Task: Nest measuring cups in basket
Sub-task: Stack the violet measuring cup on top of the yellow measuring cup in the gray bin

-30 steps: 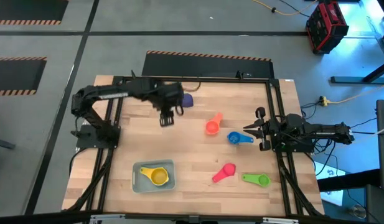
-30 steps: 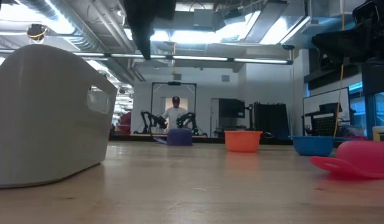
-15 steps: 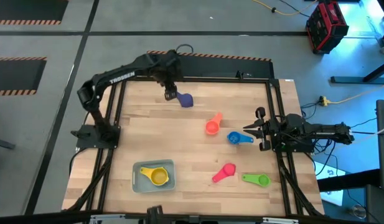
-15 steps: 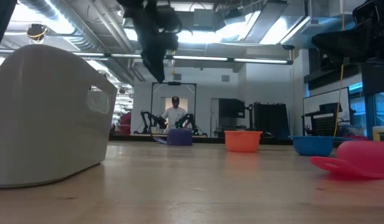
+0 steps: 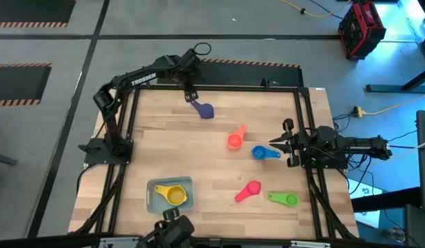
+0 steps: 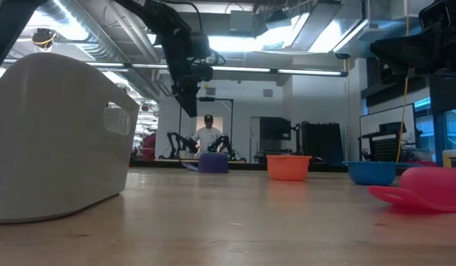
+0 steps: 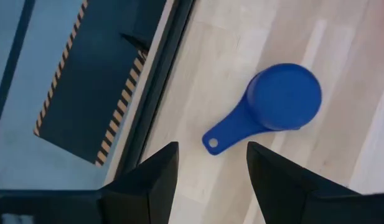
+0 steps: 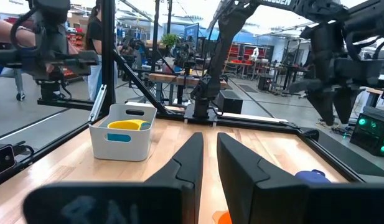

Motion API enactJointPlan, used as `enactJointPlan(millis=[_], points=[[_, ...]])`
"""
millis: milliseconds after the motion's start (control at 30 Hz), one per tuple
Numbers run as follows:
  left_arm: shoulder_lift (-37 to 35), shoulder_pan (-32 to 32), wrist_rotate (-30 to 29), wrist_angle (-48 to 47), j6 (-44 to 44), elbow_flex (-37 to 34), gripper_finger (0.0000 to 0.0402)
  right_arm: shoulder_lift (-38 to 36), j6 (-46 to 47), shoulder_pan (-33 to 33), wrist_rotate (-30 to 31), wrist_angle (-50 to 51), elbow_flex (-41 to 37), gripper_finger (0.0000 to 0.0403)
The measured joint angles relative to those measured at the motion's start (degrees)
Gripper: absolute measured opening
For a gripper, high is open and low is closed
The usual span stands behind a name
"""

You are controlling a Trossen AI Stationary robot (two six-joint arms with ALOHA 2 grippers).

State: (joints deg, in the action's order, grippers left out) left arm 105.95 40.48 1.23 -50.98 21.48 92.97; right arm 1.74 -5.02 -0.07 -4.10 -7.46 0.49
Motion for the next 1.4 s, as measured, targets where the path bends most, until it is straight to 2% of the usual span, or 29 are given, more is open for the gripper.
enactJointPlan(millis=[133,300,433,600,933,1400], points=[[1.68,-0.25,0.32,-0.29,0.12,0.0,0.0204,0.02,0.0,0.0,0.0,0.0,0.0,0.0053],[4.86,-1.08,2.32,-0.65,0.15,0.0,0.0248,0.02,0.0,0.01,0.0,0.0,0.0,0.0053],[7.59,-1.94,1.12,-1.1,0.34,0.0,0.0287,0.01,0.0,0.01,0.0,0.0,0.0,0.0053],[10.44,-2.93,0.66,-1.75,5.72,0.0,0.0319,0.0,0.0,0.0,0.0,0.0,0.0,0.0053],[13.7,-6.6,-8.49,-0.2,15.06,0.0,0.0319,0.01,0.0,0.0,0.0,0.0,0.0,0.0053],[16.26,-7.03,-9.76,2.97,16.23,0.04,0.0319,0.01,0.0,0.01,0.02,0.03,0.0,0.0053]])
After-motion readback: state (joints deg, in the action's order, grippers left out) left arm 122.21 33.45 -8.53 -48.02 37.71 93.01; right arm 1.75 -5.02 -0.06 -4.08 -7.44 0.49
